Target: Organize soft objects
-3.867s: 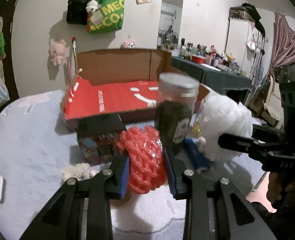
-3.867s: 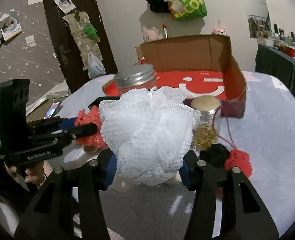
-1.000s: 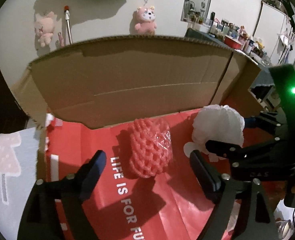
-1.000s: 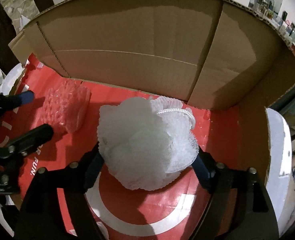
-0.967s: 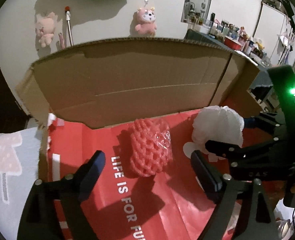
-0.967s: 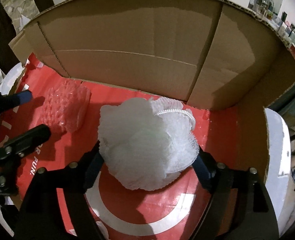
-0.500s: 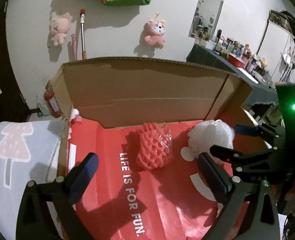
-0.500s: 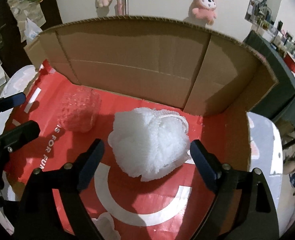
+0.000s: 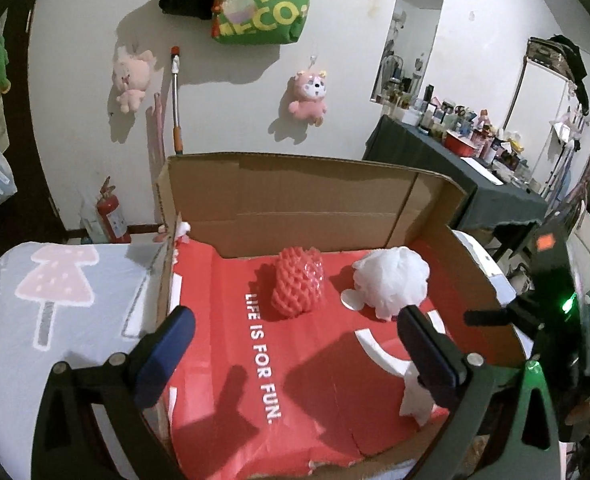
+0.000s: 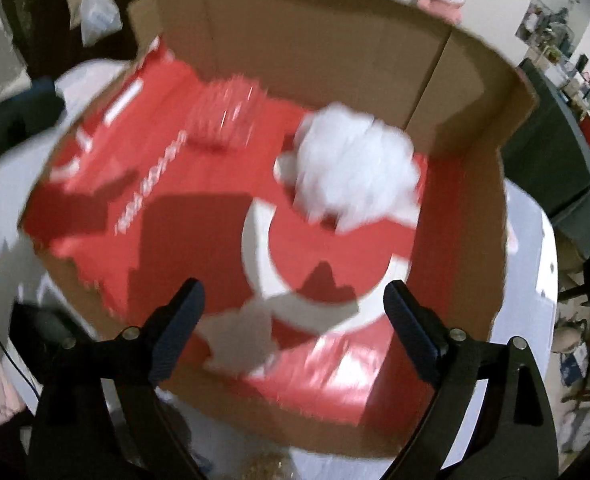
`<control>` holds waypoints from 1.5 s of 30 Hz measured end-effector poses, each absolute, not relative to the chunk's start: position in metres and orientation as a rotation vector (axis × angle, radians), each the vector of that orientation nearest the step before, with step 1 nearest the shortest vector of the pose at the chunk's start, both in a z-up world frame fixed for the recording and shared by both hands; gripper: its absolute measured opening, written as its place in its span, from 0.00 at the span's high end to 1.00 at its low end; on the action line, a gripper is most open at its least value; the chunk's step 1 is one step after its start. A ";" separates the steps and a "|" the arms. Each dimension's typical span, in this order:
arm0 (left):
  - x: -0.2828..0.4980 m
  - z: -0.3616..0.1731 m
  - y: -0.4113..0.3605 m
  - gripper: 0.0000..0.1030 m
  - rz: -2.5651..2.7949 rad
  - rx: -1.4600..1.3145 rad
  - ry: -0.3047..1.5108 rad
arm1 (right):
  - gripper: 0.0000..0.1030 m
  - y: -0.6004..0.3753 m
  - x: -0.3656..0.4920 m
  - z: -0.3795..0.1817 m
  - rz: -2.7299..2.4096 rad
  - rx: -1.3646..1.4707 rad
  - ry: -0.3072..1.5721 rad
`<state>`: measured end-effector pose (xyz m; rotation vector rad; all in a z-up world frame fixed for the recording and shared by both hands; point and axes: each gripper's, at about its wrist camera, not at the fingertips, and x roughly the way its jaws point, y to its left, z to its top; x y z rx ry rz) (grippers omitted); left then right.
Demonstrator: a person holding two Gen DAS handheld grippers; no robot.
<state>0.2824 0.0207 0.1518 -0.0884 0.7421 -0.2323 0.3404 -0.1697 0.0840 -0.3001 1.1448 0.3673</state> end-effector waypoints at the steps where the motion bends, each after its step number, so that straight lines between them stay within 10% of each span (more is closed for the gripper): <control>1: 0.279 0.152 0.022 0.00 -0.232 -0.092 0.738 | 0.11 -0.170 0.338 0.080 0.369 -0.303 1.162; 12: 0.244 0.154 0.029 0.00 -0.224 -0.070 0.721 | 0.15 -0.172 0.331 0.041 0.428 -0.255 1.333; 22: 0.229 0.155 0.032 0.00 -0.233 -0.071 0.710 | 0.78 -0.165 0.313 0.042 0.523 -0.300 1.339; 45: 0.145 0.173 0.038 0.00 -0.227 -0.078 0.575 | 0.82 -0.218 0.219 0.165 0.572 -0.065 0.961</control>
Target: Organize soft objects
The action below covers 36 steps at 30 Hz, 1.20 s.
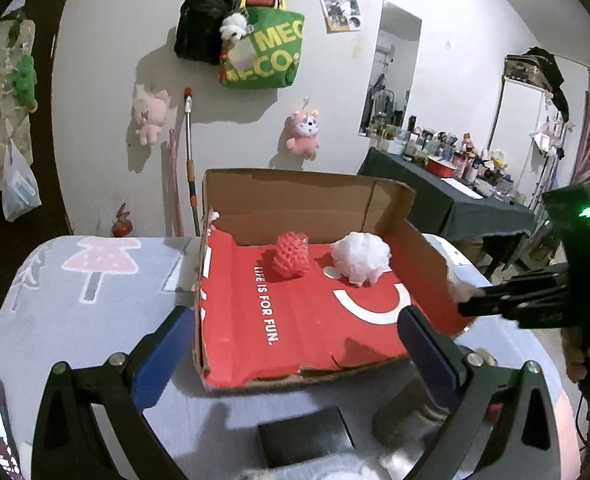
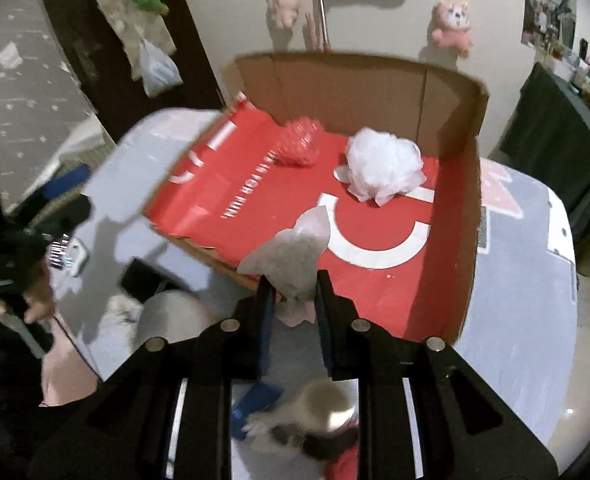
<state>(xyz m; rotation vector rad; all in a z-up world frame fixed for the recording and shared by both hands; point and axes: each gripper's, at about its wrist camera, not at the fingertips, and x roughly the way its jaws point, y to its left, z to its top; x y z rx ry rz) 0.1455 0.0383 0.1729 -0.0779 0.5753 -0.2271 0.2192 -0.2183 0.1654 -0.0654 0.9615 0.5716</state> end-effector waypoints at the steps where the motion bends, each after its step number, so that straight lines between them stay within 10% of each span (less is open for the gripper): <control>1: 0.139 0.174 0.037 0.00 -0.226 -0.080 0.571 | 0.82 -0.218 0.212 0.170 0.583 -0.057 0.944; 33: 0.025 0.066 -0.002 0.00 -0.261 -0.137 0.557 | 0.79 -0.185 0.072 0.049 0.433 -0.178 0.701; 36: 0.026 0.062 -0.002 0.00 -0.266 -0.146 0.556 | 0.65 -0.185 0.067 0.047 0.420 -0.173 0.679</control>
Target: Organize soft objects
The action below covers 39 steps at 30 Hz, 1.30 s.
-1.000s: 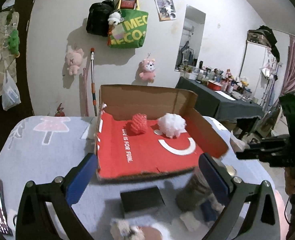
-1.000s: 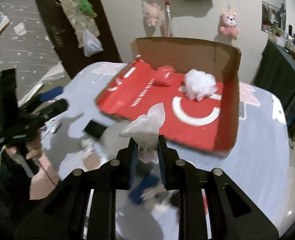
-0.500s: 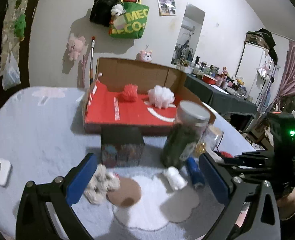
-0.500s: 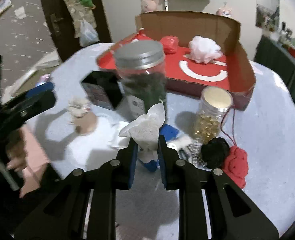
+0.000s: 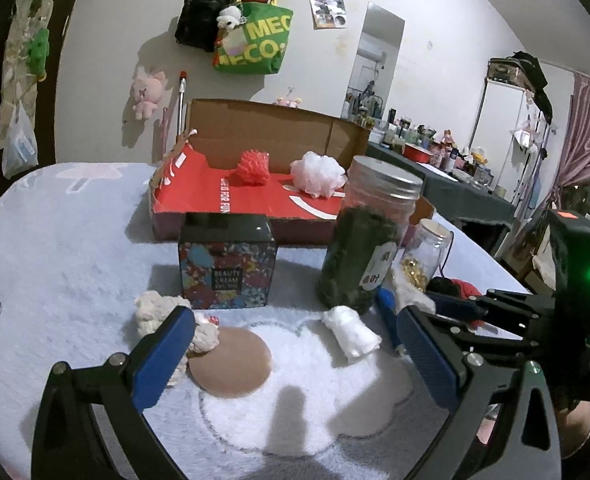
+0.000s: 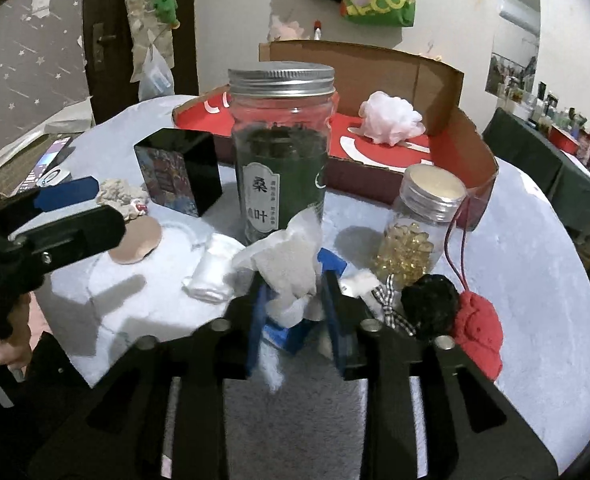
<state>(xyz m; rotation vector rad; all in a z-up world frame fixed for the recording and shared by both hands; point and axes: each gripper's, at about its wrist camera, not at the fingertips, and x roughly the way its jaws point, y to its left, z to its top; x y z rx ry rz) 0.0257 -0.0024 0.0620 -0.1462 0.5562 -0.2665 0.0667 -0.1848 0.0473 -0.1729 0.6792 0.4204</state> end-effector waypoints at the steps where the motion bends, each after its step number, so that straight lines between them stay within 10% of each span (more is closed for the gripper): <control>1: 0.026 0.061 -0.002 0.00 -0.269 -0.148 0.557 | 0.41 -0.185 0.065 0.047 0.415 -0.174 0.670; 3: 0.027 0.057 -0.002 0.00 -0.273 -0.151 0.559 | 0.21 -0.185 0.057 0.048 0.388 -0.189 0.613; 27: -0.003 0.029 -0.015 0.00 -0.198 -0.063 0.432 | 0.11 -0.202 -0.017 0.025 0.070 -0.181 0.278; 39: 0.014 0.044 0.012 0.00 -0.164 -0.074 0.511 | 0.08 -0.229 0.014 0.037 0.117 -0.054 0.397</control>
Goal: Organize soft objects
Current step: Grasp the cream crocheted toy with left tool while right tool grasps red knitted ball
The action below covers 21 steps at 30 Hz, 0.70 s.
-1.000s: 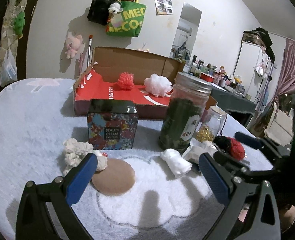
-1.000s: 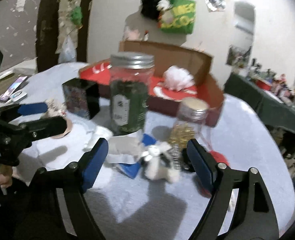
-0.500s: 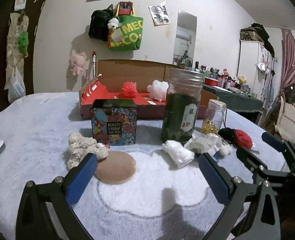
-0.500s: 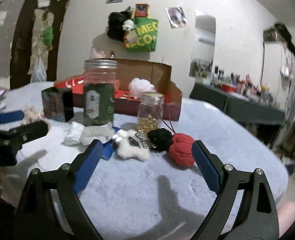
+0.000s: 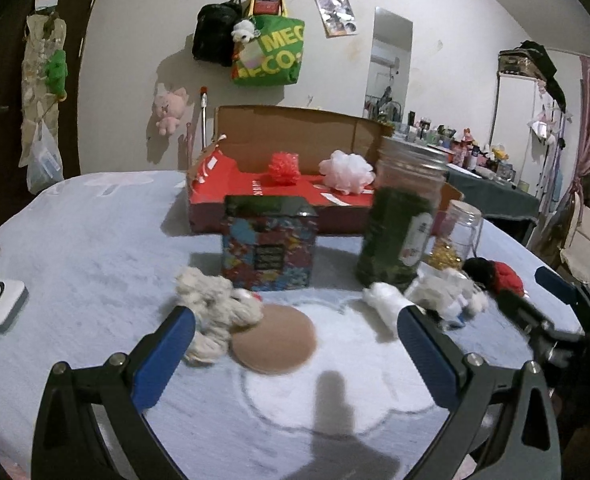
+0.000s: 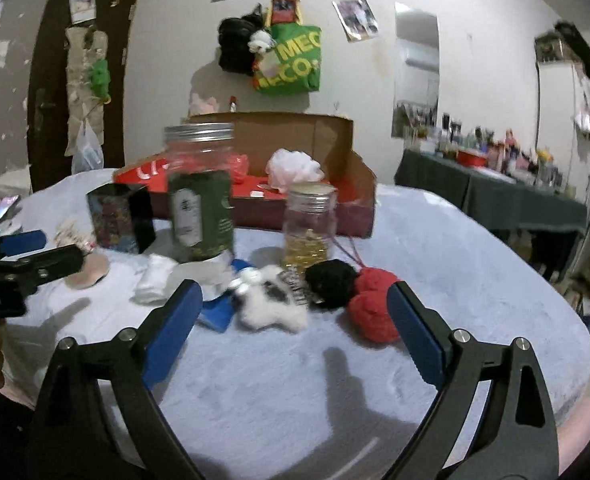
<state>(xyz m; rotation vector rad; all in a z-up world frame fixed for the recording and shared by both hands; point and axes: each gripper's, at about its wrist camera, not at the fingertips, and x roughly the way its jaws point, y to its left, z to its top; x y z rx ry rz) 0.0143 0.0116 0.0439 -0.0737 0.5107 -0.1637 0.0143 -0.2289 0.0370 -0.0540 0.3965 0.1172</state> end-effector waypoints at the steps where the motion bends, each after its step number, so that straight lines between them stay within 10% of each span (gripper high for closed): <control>1: 0.018 0.045 0.016 0.00 -0.169 -0.076 0.525 | 0.08 -0.234 0.017 0.038 0.114 -0.042 0.409; 14: 0.073 0.038 0.055 0.13 -0.195 -0.110 0.751 | 0.08 -0.318 0.071 0.032 0.149 0.219 0.663; 19: 0.081 0.026 0.062 0.55 -0.271 -0.144 0.802 | 0.61 -0.329 0.080 0.020 0.285 0.335 0.741; 21: 0.079 0.028 0.064 0.63 -0.311 -0.150 0.798 | 0.62 -0.333 0.078 0.021 0.306 0.372 0.731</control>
